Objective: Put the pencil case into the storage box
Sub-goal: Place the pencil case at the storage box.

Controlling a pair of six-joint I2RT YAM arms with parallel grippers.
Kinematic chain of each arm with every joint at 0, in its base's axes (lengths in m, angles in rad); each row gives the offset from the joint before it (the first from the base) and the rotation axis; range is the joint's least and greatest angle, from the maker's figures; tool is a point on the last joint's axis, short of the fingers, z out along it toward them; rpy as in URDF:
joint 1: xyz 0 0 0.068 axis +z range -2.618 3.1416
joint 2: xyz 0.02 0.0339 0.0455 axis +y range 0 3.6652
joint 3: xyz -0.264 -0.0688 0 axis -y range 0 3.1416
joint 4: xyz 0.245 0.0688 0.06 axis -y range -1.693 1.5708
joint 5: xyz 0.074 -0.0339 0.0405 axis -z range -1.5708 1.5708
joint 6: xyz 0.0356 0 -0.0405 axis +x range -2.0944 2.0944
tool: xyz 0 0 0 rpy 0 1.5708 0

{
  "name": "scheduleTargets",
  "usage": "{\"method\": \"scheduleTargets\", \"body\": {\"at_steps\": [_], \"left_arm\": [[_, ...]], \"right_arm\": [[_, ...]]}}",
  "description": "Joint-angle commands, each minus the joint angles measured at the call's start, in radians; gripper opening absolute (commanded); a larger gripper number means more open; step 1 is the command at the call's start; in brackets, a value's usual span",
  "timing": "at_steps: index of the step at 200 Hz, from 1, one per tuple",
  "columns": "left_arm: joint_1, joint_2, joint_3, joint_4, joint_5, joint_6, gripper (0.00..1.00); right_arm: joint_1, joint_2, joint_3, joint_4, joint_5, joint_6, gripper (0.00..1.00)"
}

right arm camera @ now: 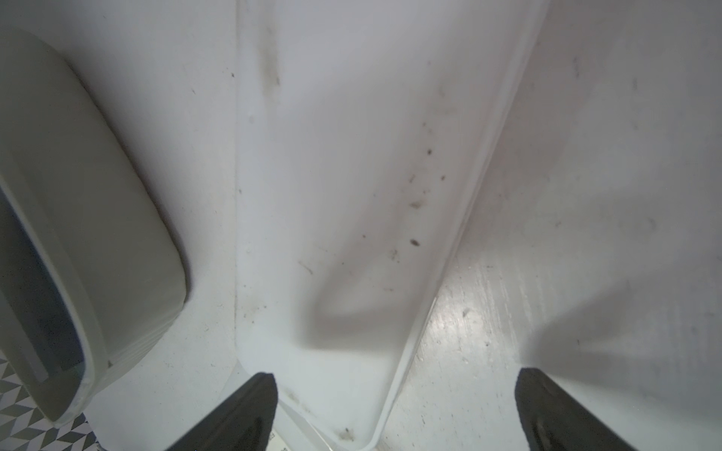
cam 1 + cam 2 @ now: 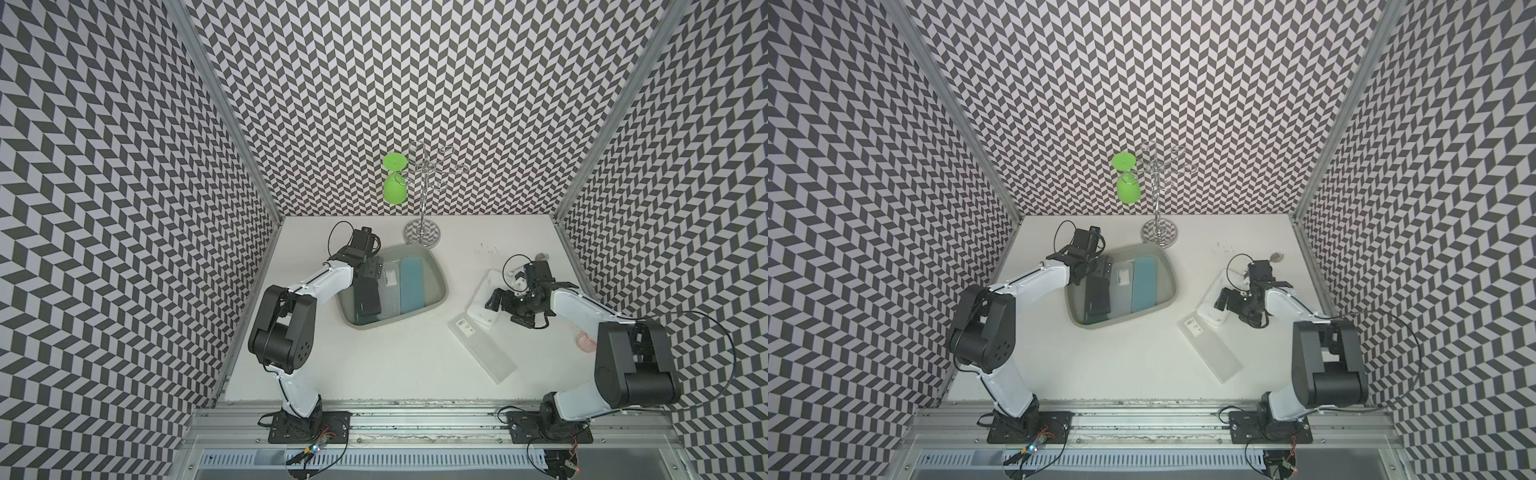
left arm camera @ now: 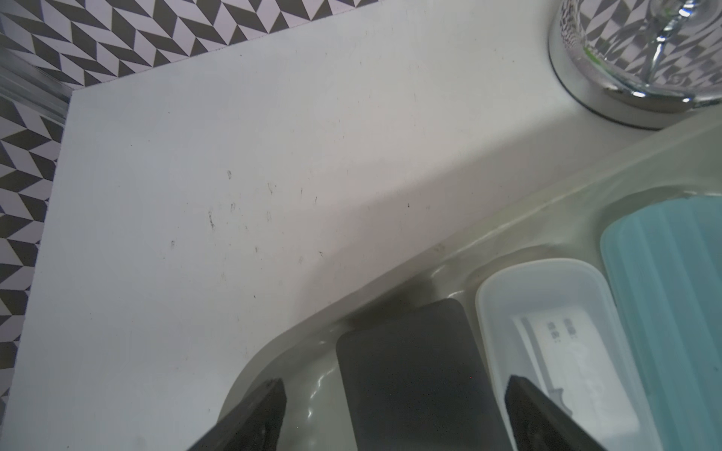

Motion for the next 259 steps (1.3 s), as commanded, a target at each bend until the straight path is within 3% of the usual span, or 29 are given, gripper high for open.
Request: {"method": "scheduleTargets", "body": {"at_steps": [1, 137, 197, 259], "left_arm": [[-0.015, -0.051, -0.027, -0.007, 0.036, 0.0, 0.93], [-0.042, -0.125, -0.206, -0.063, 0.161, -0.078, 0.77], [-0.052, -0.209, -0.264, -0.121, 0.159, -0.11, 0.71], [-0.069, -0.324, -0.279, -0.214, 0.112, -0.146, 0.71]], "right_arm": [[-0.006, -0.023, -0.004, 0.026, -0.003, 0.001, 1.0], [-0.006, -0.016, 0.003, 0.033, -0.009, -0.006, 1.0], [-0.008, -0.033, -0.02, 0.031, -0.005, -0.021, 1.0], [-0.009, -0.025, -0.008, 0.033, -0.016, -0.032, 1.0]]}}
